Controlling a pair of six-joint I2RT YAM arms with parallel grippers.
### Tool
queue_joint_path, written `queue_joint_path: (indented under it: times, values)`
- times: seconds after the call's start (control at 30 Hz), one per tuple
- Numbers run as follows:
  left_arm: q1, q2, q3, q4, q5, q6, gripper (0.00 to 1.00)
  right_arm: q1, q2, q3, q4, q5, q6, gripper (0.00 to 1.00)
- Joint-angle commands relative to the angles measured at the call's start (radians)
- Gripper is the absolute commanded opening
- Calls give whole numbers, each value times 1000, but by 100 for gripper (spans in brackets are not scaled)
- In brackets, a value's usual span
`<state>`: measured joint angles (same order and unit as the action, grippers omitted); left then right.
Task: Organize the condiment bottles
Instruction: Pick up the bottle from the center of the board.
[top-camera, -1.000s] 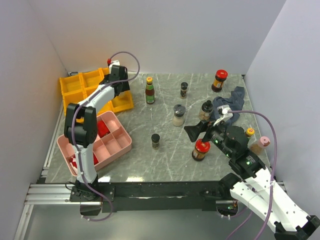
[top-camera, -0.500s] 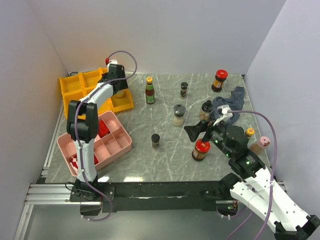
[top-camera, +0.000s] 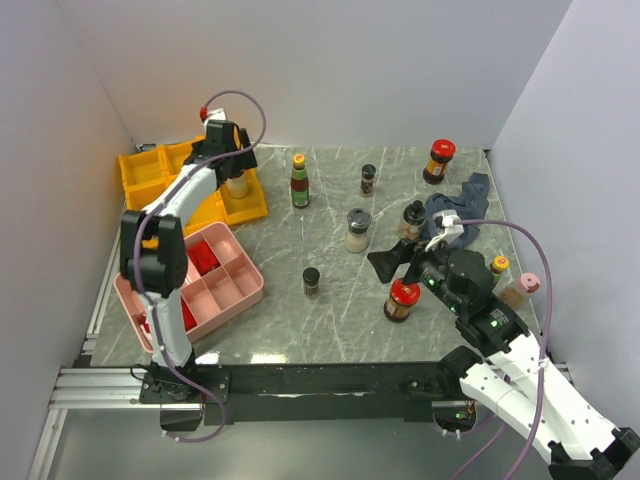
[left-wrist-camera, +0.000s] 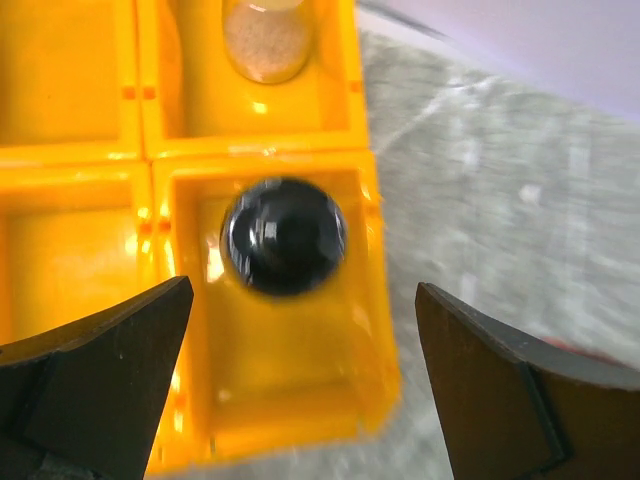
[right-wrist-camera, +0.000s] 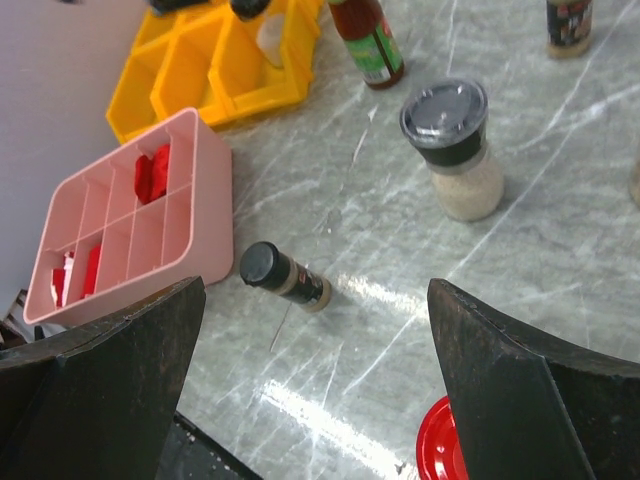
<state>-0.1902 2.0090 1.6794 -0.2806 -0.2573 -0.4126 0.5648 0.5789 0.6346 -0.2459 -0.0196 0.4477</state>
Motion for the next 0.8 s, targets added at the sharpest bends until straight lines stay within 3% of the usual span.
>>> queue_joint_path:
  times: [0.0, 0.2, 0.37, 0.67, 0.77]
  values:
    - [-2, -255, -113, 9, 87, -81, 99, -2, 39, 59, -36, 45, 55, 100]
    - [-5, -496, -347, -23, 153, -141, 99, -2, 113, 109, -104, 168, 118, 100]
    - [-63, -758, -558, 69, 274, -167, 99, -3, 209, 164, -151, 322, 167, 100]
    - [-291, -1061, -770, 158, 371, -123, 100, -11, 498, 368, -256, 642, 109, 100]
    - [-374, -1095, -817, 192, 344, -120, 100, -42, 607, 444, -273, 633, 102, 100]
